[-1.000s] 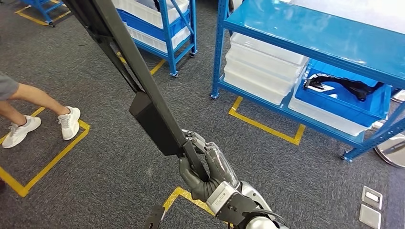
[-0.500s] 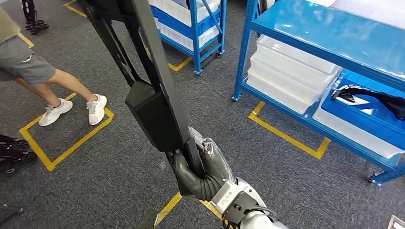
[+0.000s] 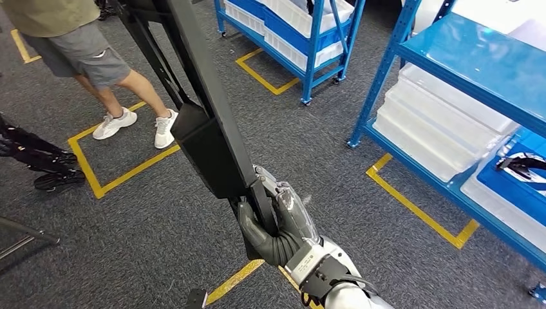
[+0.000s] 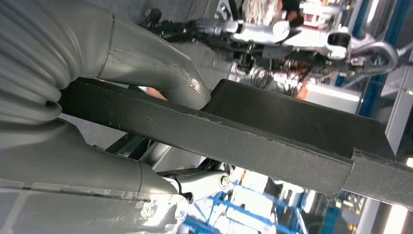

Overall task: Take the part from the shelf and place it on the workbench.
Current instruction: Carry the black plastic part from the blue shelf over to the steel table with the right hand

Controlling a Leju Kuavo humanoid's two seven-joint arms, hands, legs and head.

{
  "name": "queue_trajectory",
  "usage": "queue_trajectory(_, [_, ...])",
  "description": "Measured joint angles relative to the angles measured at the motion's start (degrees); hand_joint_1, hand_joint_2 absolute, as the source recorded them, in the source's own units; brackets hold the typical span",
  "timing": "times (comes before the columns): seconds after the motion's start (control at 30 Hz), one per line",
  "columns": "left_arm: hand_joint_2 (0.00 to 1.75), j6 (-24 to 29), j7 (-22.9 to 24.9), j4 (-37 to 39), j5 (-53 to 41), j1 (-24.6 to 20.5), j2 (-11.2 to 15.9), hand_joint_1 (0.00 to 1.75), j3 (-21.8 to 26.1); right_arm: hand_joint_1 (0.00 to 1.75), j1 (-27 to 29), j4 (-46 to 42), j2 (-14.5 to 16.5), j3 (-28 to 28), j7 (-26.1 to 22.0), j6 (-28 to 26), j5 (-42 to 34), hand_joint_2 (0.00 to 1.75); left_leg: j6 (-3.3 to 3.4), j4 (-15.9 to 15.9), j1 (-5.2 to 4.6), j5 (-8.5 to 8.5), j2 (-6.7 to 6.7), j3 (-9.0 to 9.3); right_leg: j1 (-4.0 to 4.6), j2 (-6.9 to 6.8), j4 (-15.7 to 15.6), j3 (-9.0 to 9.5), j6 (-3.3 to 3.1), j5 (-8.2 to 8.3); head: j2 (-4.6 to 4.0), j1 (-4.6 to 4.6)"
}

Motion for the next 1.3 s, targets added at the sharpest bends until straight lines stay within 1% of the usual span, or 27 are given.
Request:
queue_trajectory(0.03, [1.75, 0.0, 0.0, 0.0, 0.0, 0.1, 0.0, 0.0, 0.0, 1.75, 0.1, 0.0, 0.0, 0.0, 0.0, 0.0, 0.0, 1.75, -0.03, 0.1, 0.03, -0.03, -0.78, 0.0, -0.07, 0.1, 0.2, -0.38, 0.09, 0.86, 0.0, 0.23])
queue_trajectory(0.07, [1.75, 0.0, 0.0, 0.0, 0.0, 0.1, 0.0, 0.0, 0.1, 1.75, 0.1, 0.0, -0.1, 0.0, 0.0, -0.1, -0.1, 1.75, -0.12, 0.3, 0.1, -0.1, -1.6, 0.0, -0.2, 0.28, -1.9, 0.31, 0.18, 2.77, 0.0, 0.42])
queue_trajectory(0.1, [1.75, 0.0, 0.1, 0.0, 0.0, 0.1, 0.0, 0.0, 0.2, 1.75, 0.1, 0.0, -0.1, 0.0, -0.1, -0.1, -0.1, 1.75, -0.31, 0.6, 0.18, -0.24, -2.38, -0.02, -0.43, 0.9, -5.7, 1.79, 0.28, 5.13, 0.0, 0.63])
queue_trajectory(0.17, [1.75, 0.1, 0.4, 0.0, 0.3, 0.1, 0.0, 0.0, 0.3, 1.75, 0.3, 0.0, -0.1, 0.0, -0.3, -0.3, -0.4, 1.75, -0.88, 1.3, 0.26, -0.55, -3.76, -0.4, -0.88, 3.12, -12.2, 4.54, 0.25, 7.77, 0.0, 0.95])
queue_trajectory(0.23, [1.75, -0.3, 0.8, 0.0, 0.7, 0.5, 0.0, 0.0, 0.4, 1.75, 1.0, -0.1, -0.2, 0.0, -0.3, -0.5, -0.8, 1.75, -1.55, 1.7, 0.41, -0.55, -4.8, -0.91, -0.83, 4.13, -14.0, 5.34, -0.13, 7.77, 0.0, 0.95])
queue_trajectory(0.3, [1.75, -1.3, 0.9, 0.0, 1.1, 1.1, 0.2, 0.0, 0.4, 1.75, 1.8, -0.1, -0.2, 0.0, -0.3, -0.6, -1.5, 1.75, -2.21, 1.8, 0.66, -0.5, -5.38, -1.12, -0.58, 3.1, -14.4, 5.49, -0.82, 8.02, 0.0, 0.86])
queue_trajectory(0.37, [1.75, -2.0, 0.9, 0.0, 1.4, 1.4, 0.3, 0.0, 0.4, 1.75, 2.3, -0.2, -0.2, -0.1, -0.5, -0.5, -2.5, 1.75, -2.81, 4.0, 0.55, -1.91, -3.39, -1.94, -0.56, 1.84, -14.9, 5.77, -1.46, 8.24, 0.0, 0.44])
queue_trajectory(0.43, [1.75, -1.8, 0.7, 0.0, 1.6, 1.4, 0.4, 0.0, 0.4, 1.75, 2.7, -0.3, -0.2, -0.3, -1.1, -0.3, -3.5, 1.75, -3.28, 10.3, 0.46, -5.31, -0.31, -4.7, -0.39, 0.28, -15.1, 5.92, -1.83, 8.22, 0.0, -0.33])
queue_trajectory(0.5, [1.75, -1.2, 0.5, 0.0, 1.7, 1.3, 0.3, 0.0, 0.4, 1.75, 3.2, -0.3, -0.2, -0.4, -1.7, 0.0, -4.3, 1.75, -3.5, 16.7, 0.7, -7.86, 0.9, -7.66, -0.14, -1.43, -15.1, 5.92, -2.06, 8.09, 0.0, -0.69])
queue_trajectory(0.53, [1.75, -1.0, 0.4, 0.0, 1.8, 1.3, 0.3, 0.0, 0.4, 1.75, 3.3, -0.3, -0.2, -0.5, -1.9, 0.1, -4.6, 1.75, -3.5, 17.6, 0.8, -7.74, 1.13, -8.0, -0.07, -2.21, -15.0, 5.95, -2.11, 8.02, 0.0, -0.75])
queue_trajectory(0.57, [1.75, -0.8, 0.4, 0.0, 1.8, 1.3, 0.3, 0.0, 0.4, 1.75, 3.3, -0.3, -0.2, -0.5, -2.0, 0.3, -4.9, 1.75, -3.43, 16.2, 0.85, -6.6, 1.37, -7.2, -0.03, -2.93, -15.0, 6.01, -2.12, 7.94, 0.0, -0.81])
queue_trajectory(0.6, [1.75, -0.7, 0.5, 0.0, 1.8, 1.2, 0.3, 0.0, 0.4, 1.75, 3.3, -0.2, -0.1, -0.5, -2.1, 0.4, -5.1, 1.75, -3.29, 12.9, 0.84, -4.75, 1.96, -5.41, -0.02, -3.6, -15.0, 6.14, -2.07, 7.84, 0.0, -0.92])
queue_trajectory(0.67, [1.75, -0.5, 0.9, 0.0, 1.9, 1.0, 0.3, 0.0, 0.4, 1.75, 3.3, -0.2, 0.1, -0.5, -2.3, 0.7, -5.4, 1.75, -2.88, 5.2, 0.41, -1.94, 4.58, -1.59, 0.14, -4.8, -15.0, 6.41, -1.75, 7.55, 0.0, -1.24])
queue_trajectory(0.73, [1.75, -0.4, 1.9, 0.0, 2.2, 0.7, 0.2, 0.0, 0.4, 1.75, 3.4, -0.2, 0.2, -0.5, -2.4, 1.1, -5.5, 1.75, -2.35, 1.8, -0.21, -1.43, 6.08, -0.29, 0.35, -5.92, -15.1, 6.59, -1.3, 7.33, 0.0, -1.33])
queue_trajectory(0.8, [1.75, -0.3, 2.9, 0.0, 2.6, 0.9, 0.2, 0.0, 0.4, 1.75, 3.5, -0.2, 0.2, -0.5, -2.4, 1.4, -5.6, 1.75, -1.76, 1.4, -0.35, -1.24, 4.88, -0.38, 0.35, -7.02, -15.2, 6.8, -0.81, 7.09, 0.0, -1.15])
queue_trajectory(0.83, [1.75, -0.4, 3.5, 0.0, 2.8, 1.0, 0.2, 0.0, 0.4, 1.75, 3.5, -0.2, 0.2, -0.5, -2.4, 1.6, -5.8, 1.75, -1.43, 1.0, -0.25, -1.04, 4.15, -0.25, 0.22, -6.5, -14.9, 6.84, -0.54, 6.7, 0.0, -1.03])
queue_trajectory(0.87, [1.75, -0.6, 4.1, 0.0, 2.8, 1.1, 0.2, 0.0, 0.4, 1.75, 3.5, -0.2, 0.3, -0.5, -2.4, 1.7, -5.9, 1.75, -1.0, 0.6, -0.11, -0.82, 3.42, -0.09, 0.09, -5.24, -13.7, 6.46, -0.38, 5.83, 0.0, -0.88])
queue_trajectory(0.93, [1.75, -1.1, 5.1, 0.0, 2.8, 1.0, 0.2, 0.0, 0.4, 1.75, 3.7, -0.1, 0.3, -0.6, -2.5, 2.0, -6.3, 1.75, -0.37, 0.3, 0.05, -0.58, 2.0, 0.15, -0.12, -1.64, -8.1, 3.92, -0.29, 2.79, 0.0, -0.31])
queue_trajectory(0.97, [1.75, -1.3, 5.5, 0.0, 2.8, 0.9, 0.2, 0.0, 0.4, 1.75, 3.8, 0.0, 0.2, -0.6, -2.5, 2.1, -6.4, 1.75, -0.2, 0.3, 0.04, -0.58, 1.24, 0.15, -0.12, -0.58, -4.2, 1.91, -0.32, 1.18, 0.0, 0.05])
queue_trajectory(1.0, [1.75, -1.4, 5.8, 0.0, 2.8, 0.9, 0.2, 0.0, 0.4, 1.75, 4.0, 0.1, 0.2, -0.6, -2.5, 2.2, -6.5, 1.75, -0.15, 0.3, 0.02, -0.6, 0.4, 0.16, -0.11, -0.12, -1.0, 0.11, -0.31, 0.32, 0.0, 0.4])
queue_trajectory(1.03, [1.75, -1.5, 6.0, 0.0, 2.8, 0.9, 0.2, 0.0, 0.4, 1.75, 4.2, 0.2, 0.2, -0.6, -2.5, 2.2, -6.5, 1.75, -0.13, 0.4, 0.01, -0.62, -0.47, 0.18, -0.1, 0.06, 0.5, -1.0, -0.29, 0.51, 0.0, 0.67])
queue_trajectory(1.07, [1.75, -1.6, 6.2, 0.0, 2.8, 0.9, 0.2, 0.0, 0.4, 1.75, 4.3, 0.3, 0.2, -0.6, -2.5, 2.2, -6.5, 1.75, -0.16, 0.5, 0.01, -0.66, -1.37, 0.21, -0.11, 0.16, -0.2, -1.09, -0.33, 1.85, 0.0, 0.93])
queue_trajectory(1.1, [1.75, -1.6, 6.3, 0.0, 2.8, 0.9, 0.2, 0.0, 0.4, 1.75, 4.3, 0.4, 0.2, -0.6, -2.6, 2.2, -6.6, 1.75, -0.23, 0.6, 0.02, -0.73, -2.24, 0.26, -0.15, 0.4, -3.0, -0.13, -0.39, 4.07, 0.0, 1.17])
queue_trajectory(1.17, [1.75, -1.6, 6.3, 0.0, 2.7, 0.8, 0.2, 0.0, 0.4, 1.75, 4.3, 0.5, 0.2, -0.6, -2.7, 2.1, -6.6, 1.75, -0.62, 1.1, 0.07, -1.01, -3.75, 0.16, -0.37, 2.52, -10.5, 2.88, -0.59, 7.8, 0.0, 1.62])
queue_trajectory(1.23, [1.75, -1.6, 6.2, 0.0, 2.6, 0.7, 0.2, 0.0, 0.4, 1.75, 4.4, 0.5, 0.2, -0.7, -2.8, 1.9, -6.6, 1.75, -1.27, 1.5, 0.27, -1.14, -4.91, -0.23, -0.43, 4.34, -14.0, 4.33, -0.79, 8.73, 0.0, 1.81])
queue_trajectory(1.27, [1.75, -1.6, 6.2, 0.0, 2.6, 0.7, 0.2, 0.0, 0.4, 1.75, 4.5, 0.5, 0.2, -0.7, -2.9, 1.9, -6.6, 1.75, -1.64, 1.5, 0.38, -1.09, -5.42, -0.42, -0.33, 4.38, -14.2, 4.41, -0.96, 8.65, 0.0, 1.82])
queue_trajectory(1.3, [1.75, -1.6, 6.2, 0.0, 2.5, 0.7, 0.2, 0.0, 0.4, 1.75, 4.5, 0.5, 0.3, -0.7, -2.9, 1.9, -6.6, 1.75, -2.0, 1.4, 0.54, -1.03, -5.93, -0.5, -0.27, 3.77, -14.4, 4.5, -1.26, 8.73, 0.0, 1.84])
